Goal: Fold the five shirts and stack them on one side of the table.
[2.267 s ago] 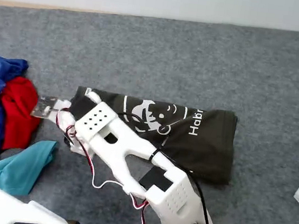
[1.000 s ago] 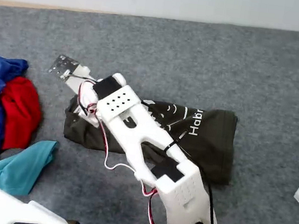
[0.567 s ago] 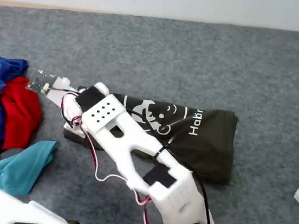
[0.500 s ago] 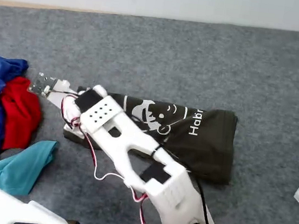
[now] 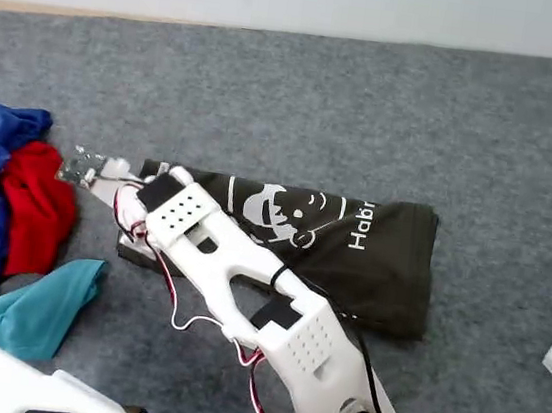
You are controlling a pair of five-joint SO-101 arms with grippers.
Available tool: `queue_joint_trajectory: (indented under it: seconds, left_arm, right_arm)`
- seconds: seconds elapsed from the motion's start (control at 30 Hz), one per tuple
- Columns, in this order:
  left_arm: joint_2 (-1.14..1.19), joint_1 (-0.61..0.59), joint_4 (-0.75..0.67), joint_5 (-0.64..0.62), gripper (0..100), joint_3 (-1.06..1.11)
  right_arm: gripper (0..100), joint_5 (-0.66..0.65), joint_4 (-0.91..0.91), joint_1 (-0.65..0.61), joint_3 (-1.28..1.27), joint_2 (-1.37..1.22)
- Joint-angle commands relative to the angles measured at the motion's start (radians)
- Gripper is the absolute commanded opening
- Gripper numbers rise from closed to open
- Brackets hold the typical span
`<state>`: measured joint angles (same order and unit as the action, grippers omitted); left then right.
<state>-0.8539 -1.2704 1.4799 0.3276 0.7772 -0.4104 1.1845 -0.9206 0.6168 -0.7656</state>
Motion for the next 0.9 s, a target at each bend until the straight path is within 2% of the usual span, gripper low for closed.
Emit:
queue_joint_trajectory:
  seconds: [0.0, 0.33, 0.6, 0.87]
  left_arm:
    - [-0.018, 0.0, -0.018, 0.005, 6, -0.004]
    - [-0.018, 0.0, -0.018, 0.005, 6, -0.004]
    - [-0.018, 0.0, -0.018, 0.005, 6, -0.004]
    - [-0.018, 0.002, -0.018, 0.005, 6, -0.004]
  right_arm:
    - [0.9, -0.014, 0.004, 0.005, 0.071, 0.128]
    - [0.9, -0.014, 0.054, 0.028, 0.063, 0.197]
    - [0.9, -0.009, 0.251, 0.133, 0.061, 0.214]
    - [0.9, -0.006, 0.447, 0.147, 0.057, 0.229]
